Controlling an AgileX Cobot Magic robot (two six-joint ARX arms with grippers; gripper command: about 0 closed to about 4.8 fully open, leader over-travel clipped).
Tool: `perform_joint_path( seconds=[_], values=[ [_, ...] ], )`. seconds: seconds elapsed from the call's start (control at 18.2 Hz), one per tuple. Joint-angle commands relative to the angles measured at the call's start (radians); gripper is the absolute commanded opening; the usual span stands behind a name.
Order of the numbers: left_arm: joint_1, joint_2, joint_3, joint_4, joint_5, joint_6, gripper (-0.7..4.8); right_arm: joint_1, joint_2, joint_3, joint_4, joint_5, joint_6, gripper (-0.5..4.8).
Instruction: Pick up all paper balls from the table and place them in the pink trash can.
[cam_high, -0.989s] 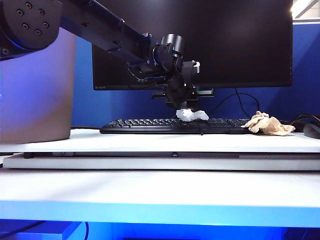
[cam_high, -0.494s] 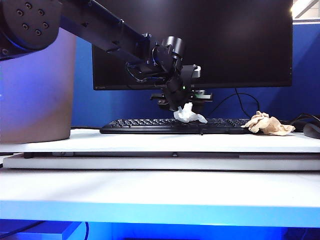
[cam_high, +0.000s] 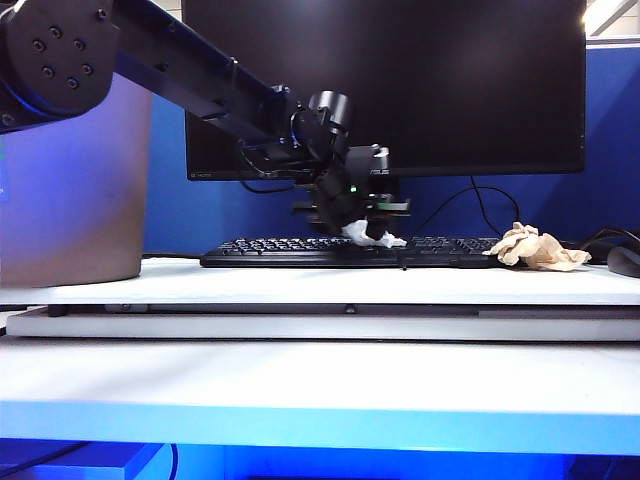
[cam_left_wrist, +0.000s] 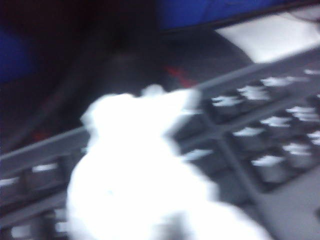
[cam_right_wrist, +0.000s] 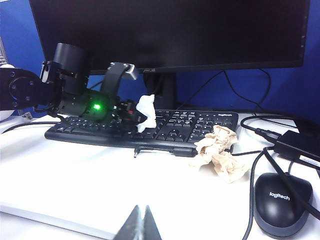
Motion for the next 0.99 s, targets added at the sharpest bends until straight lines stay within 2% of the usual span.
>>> perform_joint_path(
  seconds=[0.05, 0.27, 0.38, 0.44, 0.49, 0.6, 0.66, 0.71, 0.77, 0.82, 0.88, 0.99],
  values=[
    [-0.013, -0.005, 0.004, 0.014, -0.01, 0.002, -0.06, -0.001, -0.002, -0.003, 0.017, 0.002, 0.001, -0.04],
    [-0.018, -0.061, 0.006, -0.027, -0.01, 0.011, -0.06, -0.001, -0.002, -0.003, 0.016, 0.001, 0.001, -0.04],
    [-0.018, -0.145, 0.006, -0.096, -0.01, 0.018, -0.06, 0.0, -0.002, -0.003, 0.013, 0.001, 0.001, -0.04],
    [-0.019, -0.197, 0.006, -0.146, -0.01, 0.018, -0.06, 0.0, -0.002, -0.003, 0.012, 0.002, 0.001, -0.04],
    [-0.025, -0.312, 0.006, -0.276, -0.026, 0.022, -0.06, -0.001, -0.002, -0.003, 0.011, 0.002, 0.001, -0.04],
    [-0.043, -0.42, 0.006, -0.431, -0.032, 0.025, -0.06, -0.001, -0.002, -0.003, 0.011, 0.002, 0.001, -0.04],
    [-0.057, -0.473, 0.006, -0.523, -0.048, 0.06, -0.06, -0.001, -0.002, -0.003, 0.013, 0.002, 0.001, -0.04],
    [-0.073, -0.538, 0.006, -0.649, -0.133, 0.093, -0.06, -0.001, -0.002, -0.003, 0.014, 0.002, 0.001, -0.04],
    [-0.1, -0.629, 0.006, -0.801, -0.368, 0.169, -0.06, -0.001, -0.002, -0.003, 0.014, 0.002, 0.001, -0.04],
    [-0.105, -0.676, 0.006, -0.851, -0.501, 0.235, -0.06, -0.001, -0.002, -0.003, 0.014, 0.002, 0.001, -0.04],
    [-0.103, -0.709, 0.006, -0.891, -0.585, 0.274, -0.06, -0.001, -0.002, -0.003, 0.014, 0.002, 0.001, -0.04],
    [-0.059, -0.763, 0.006, -0.997, -0.699, 0.275, -0.06, 0.0, -0.002, -0.003, 0.014, 0.0, 0.001, -0.04]
  ],
)
